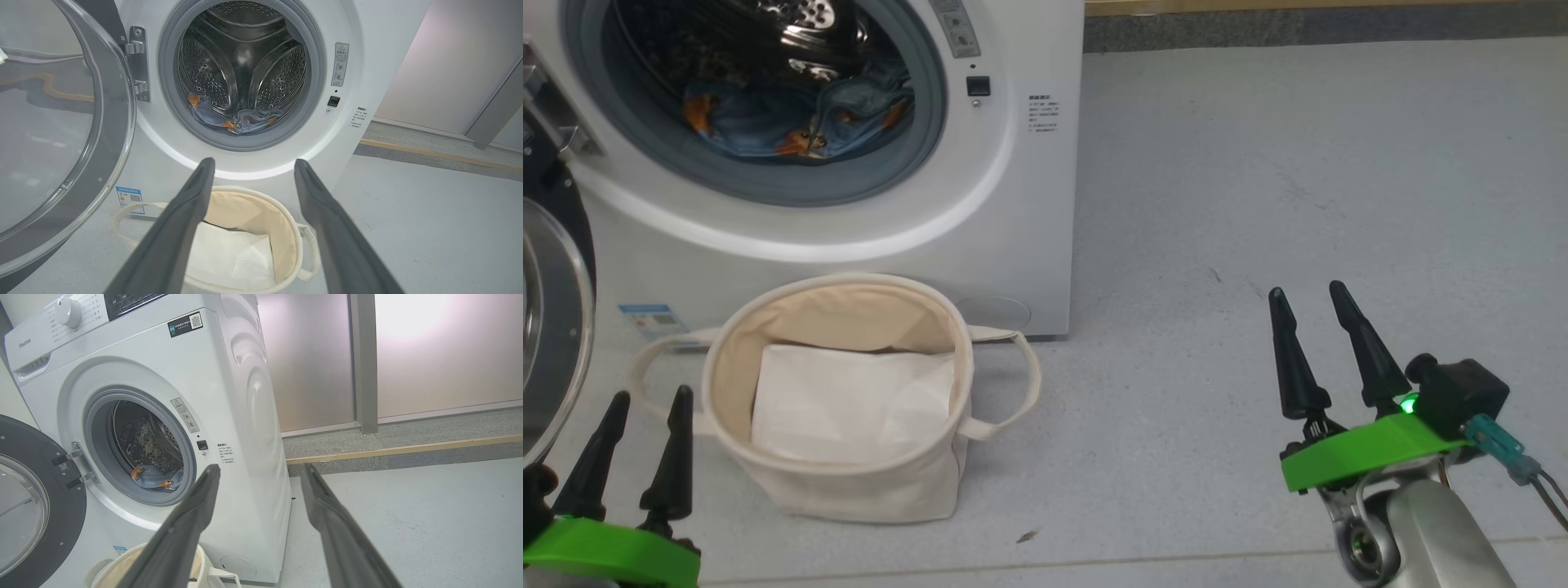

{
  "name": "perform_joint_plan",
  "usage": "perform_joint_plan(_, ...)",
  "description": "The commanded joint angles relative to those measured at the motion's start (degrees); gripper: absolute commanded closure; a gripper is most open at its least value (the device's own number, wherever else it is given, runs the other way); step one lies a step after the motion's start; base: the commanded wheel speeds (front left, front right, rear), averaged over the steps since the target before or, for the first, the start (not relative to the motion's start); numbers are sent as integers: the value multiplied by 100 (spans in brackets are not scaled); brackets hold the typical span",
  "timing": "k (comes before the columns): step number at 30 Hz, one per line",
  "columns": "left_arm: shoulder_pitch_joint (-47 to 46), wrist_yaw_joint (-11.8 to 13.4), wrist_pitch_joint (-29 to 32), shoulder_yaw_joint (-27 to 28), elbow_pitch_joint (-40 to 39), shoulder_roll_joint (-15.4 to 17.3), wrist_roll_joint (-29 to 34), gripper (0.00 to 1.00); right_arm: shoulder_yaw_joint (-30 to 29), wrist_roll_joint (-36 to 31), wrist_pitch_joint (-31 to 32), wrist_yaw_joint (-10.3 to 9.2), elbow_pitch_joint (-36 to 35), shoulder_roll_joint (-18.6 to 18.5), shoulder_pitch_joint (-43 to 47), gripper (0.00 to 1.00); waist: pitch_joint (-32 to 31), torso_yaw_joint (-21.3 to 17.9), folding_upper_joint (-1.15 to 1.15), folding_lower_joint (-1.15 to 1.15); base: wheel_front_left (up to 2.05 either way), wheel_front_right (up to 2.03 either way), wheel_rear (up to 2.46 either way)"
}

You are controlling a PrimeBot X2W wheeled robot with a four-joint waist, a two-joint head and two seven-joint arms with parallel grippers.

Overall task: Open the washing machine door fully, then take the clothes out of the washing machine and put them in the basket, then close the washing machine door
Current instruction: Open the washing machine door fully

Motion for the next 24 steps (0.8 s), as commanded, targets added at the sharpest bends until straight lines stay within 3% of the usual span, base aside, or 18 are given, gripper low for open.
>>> perform_joint_plan(1,-147,28,-9,298,-103,244,-65,0,127,-35,-71,6,-195,39,-76,0,-47,-64,0,0,0,0,0)
perform_joint_plan(8,-244,102,8,395,67,167,-283,0,113,-20,-71,6,-218,35,-77,0,-25,-100,0,0,0,0,0)
perform_joint_plan(24,-255,174,-43,179,271,286,-79,0,195,-37,-71,6,-120,-10,-38,0,-235,-97,0,0,0,0,0)
